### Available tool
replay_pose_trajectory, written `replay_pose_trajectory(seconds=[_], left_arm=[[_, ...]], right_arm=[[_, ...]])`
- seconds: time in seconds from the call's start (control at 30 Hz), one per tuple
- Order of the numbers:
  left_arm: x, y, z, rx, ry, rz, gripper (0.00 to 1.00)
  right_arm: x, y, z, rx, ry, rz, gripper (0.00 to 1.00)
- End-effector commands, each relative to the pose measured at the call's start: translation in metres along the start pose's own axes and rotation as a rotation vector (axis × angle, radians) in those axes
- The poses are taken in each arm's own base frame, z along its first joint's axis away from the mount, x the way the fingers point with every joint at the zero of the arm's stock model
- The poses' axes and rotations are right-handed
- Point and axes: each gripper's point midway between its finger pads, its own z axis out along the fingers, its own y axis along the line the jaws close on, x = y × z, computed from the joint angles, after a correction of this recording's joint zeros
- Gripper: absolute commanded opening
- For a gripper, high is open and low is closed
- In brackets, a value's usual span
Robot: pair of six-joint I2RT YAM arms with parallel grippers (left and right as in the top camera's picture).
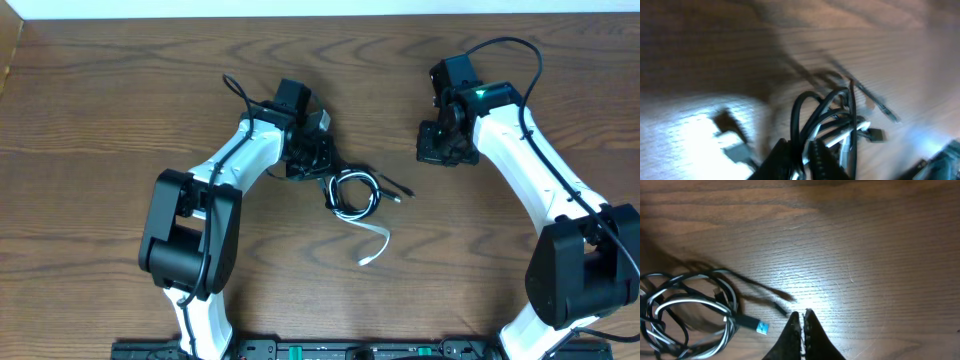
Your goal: Untangle cables
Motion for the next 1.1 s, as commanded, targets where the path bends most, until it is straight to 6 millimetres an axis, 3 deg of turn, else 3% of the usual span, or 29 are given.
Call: replay_pose_trajectory(seconds=[0.0,0.13,0.2,0.27,0.4,0.5,0.7,0.93,1.07], left_arm=[[-0.005,0.006,-0.007,-0.047,-0.024,0.166,0.36],[-0.003,0.012,-0.012,-0.120,-0.032,0.259,0.49],[0.002,0.012,-0.010,-0.132,-0.011,0.296,0.51],[0.010,0.009,-0.006,-0.157,0.015,0.344,0.52],[0.022,-0.002,0.003,-0.174,0.047,0.413,0.54],[0.039,-0.015,0.012,-0.170,0.090,0.449,0.54],[0.058,-0.028,0.018,-0.126,0.143,0.409,0.53],[0.062,-0.023,0.030,-0.142,0.166,0.294,0.53],[0.066,-0.019,0.042,-0.149,0.191,0.236,0.40]], right_arm=[[0.001,-0.003,0.005,0.020,0.006,-0.027,0.11],[0.001,-0.002,0.005,0.017,0.004,-0.028,0.25],[0.000,0.002,0.005,-0.006,0.004,-0.050,0.28],[0.000,0.011,0.004,-0.056,0.008,-0.090,0.36],[0.000,0.036,0.001,-0.197,0.008,-0.194,0.43],[0.004,0.046,-0.001,-0.259,0.018,-0.245,0.45],[0.004,0.046,-0.001,-0.258,0.021,-0.245,0.47],[0.005,0.045,-0.001,-0.256,0.026,-0.244,0.48],[0.006,0.046,-0.001,-0.259,0.030,-0.244,0.47]])
